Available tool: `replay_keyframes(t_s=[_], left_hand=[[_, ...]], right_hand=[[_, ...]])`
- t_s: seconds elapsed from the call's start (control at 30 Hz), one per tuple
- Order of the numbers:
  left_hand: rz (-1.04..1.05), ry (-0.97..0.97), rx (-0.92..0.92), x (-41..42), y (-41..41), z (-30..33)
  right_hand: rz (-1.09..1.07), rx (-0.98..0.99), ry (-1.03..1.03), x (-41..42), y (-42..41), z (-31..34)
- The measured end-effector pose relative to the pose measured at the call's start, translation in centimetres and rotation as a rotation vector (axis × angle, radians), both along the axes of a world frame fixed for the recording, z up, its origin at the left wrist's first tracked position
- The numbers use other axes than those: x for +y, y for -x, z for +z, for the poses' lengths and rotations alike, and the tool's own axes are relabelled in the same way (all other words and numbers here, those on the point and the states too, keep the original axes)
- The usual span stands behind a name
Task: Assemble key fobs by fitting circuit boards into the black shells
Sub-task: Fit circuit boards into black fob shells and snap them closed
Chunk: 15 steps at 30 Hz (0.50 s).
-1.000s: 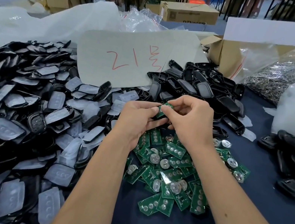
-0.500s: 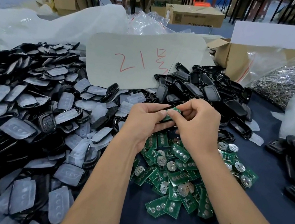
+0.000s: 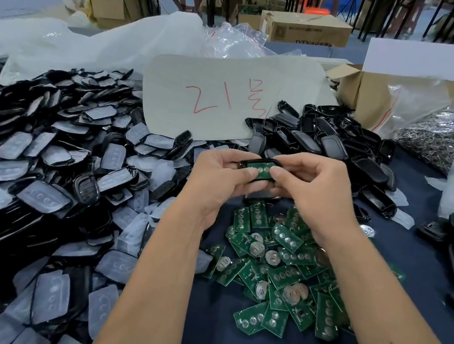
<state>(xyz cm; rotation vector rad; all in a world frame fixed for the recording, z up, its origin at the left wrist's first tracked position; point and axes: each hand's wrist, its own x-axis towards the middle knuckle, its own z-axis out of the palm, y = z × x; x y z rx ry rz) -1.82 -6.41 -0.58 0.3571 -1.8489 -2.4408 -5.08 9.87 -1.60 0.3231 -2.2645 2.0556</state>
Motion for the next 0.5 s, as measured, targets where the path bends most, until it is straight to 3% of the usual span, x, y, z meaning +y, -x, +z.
replay_keyframes(t_s=[0.17, 0.3, 0.4, 0.5], left_hand=[[0.167, -0.142, 0.052, -0.4, -0.4, 1.1], [0.343, -0.138, 0.079, -3.2, -1.3, 2.6], [0.566, 0.007, 0.159, -7.1, -2.6, 3.7], [0.814, 0.194, 0.164, -10.8, -3.6, 4.2]], right_hand=[[-0.064, -0.032, 0.208, -3.0, -0.4, 0.9], [-0.036, 0.059, 0.135, -7.7, -0.9, 1.5], [0.035, 0.282, -0.102, -11.2, -2.0, 1.7], [0.207, 0.594, -0.568, -14.6, -3.3, 1.4]])
